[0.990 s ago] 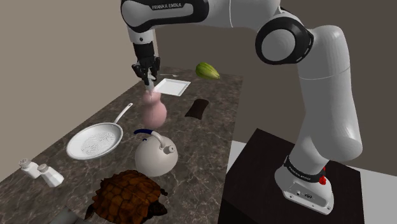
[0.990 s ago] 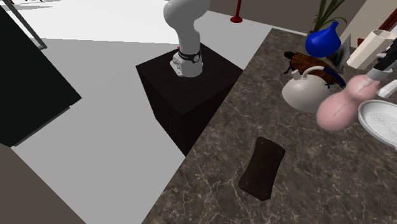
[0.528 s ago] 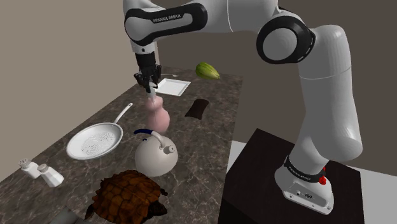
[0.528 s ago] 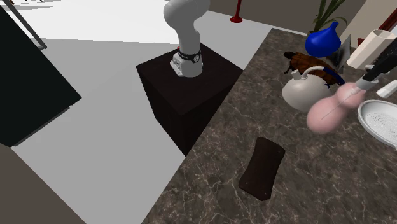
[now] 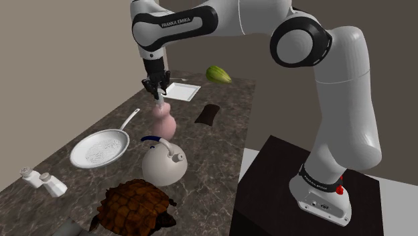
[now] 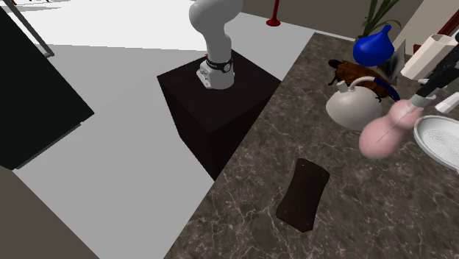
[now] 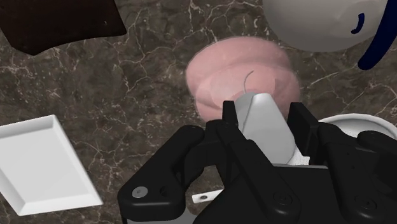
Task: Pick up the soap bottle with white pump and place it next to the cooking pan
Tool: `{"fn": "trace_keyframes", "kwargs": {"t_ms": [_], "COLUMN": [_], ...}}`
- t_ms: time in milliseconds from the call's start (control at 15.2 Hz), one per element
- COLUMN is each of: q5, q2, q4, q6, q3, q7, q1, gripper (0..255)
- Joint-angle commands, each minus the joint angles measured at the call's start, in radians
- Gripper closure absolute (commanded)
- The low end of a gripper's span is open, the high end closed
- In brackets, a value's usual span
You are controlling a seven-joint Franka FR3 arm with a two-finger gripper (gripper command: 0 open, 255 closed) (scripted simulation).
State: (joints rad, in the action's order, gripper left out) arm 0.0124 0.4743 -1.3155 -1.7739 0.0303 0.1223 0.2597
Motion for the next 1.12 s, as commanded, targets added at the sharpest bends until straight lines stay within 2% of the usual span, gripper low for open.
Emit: {"fn": "trace_keyframes", "kwargs": {"t_ms": [0,330,594,1056], "q5": [0.0,0.0,0.0,0.0], "q2": [-0.001,-0.001,0.016,0.016], "q4": [0.0,0.001,0.155,0.155], "q6": [0.0,0.0,0.137,0.137], "q3": [0.0,0.0,0.0,0.0], "q7": [0.0,0.0,0.0,0.0], "q1": [0.0,0.0,-0.001,-0.001], "gripper": [0,0,0,0]}}
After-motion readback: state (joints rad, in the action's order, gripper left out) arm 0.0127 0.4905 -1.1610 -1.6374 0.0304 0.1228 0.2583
